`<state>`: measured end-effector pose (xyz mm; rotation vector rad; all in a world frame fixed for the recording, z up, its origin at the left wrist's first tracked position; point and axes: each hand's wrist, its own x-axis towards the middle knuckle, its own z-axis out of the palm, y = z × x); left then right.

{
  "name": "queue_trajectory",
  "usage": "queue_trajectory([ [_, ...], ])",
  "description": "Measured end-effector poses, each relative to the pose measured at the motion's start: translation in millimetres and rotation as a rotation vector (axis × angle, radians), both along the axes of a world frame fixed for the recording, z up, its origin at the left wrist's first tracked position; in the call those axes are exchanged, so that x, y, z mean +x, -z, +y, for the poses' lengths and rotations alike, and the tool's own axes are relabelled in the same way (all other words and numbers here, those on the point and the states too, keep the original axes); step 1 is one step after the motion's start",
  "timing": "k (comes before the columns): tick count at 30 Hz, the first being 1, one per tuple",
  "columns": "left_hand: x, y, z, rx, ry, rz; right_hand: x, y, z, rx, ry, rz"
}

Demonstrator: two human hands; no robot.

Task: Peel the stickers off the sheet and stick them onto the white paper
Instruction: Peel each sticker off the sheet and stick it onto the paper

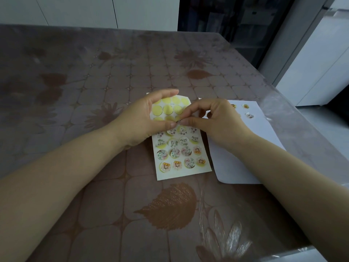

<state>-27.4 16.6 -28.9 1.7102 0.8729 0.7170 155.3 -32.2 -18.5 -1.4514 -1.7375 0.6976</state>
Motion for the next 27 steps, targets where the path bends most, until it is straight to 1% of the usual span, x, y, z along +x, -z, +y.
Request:
queue_trajectory([
  [2,1,-1,0,-0.014,-0.001,-0.013,0,0,0,-0.013,0.013,0.033],
  [6,2,0,-1,-0.027,0.016,-0.005,3,-6,0,-0.023,0.065,0.192],
  [9,2,0,-2,-0.009,0.004,0.013,18,-19,1,-0.007,0.143,0.212],
  [10,1,0,-2,-0.006,-0.002,0.009,28,-26,0,-0.014,0.167,0.185],
  [12,0,1,-2,-0.003,-0.019,-0.005,56,-37,-3,-0.078,0.219,0.038],
  [14,0,2,-1,-0.003,-0.03,-0.014,86,-42,-5,-0.218,0.256,-0.15],
  [17,1,3,-1,-0.019,-0.029,-0.028,109,-39,-6,-0.448,0.277,-0.303],
  [21,1,4,-1,-0.026,-0.03,-0.043,113,-31,0,-0.59,0.271,-0.304],
  [27,1,4,-1,-0.029,-0.021,-0.056,114,-22,7,-0.596,0.317,-0.312],
])
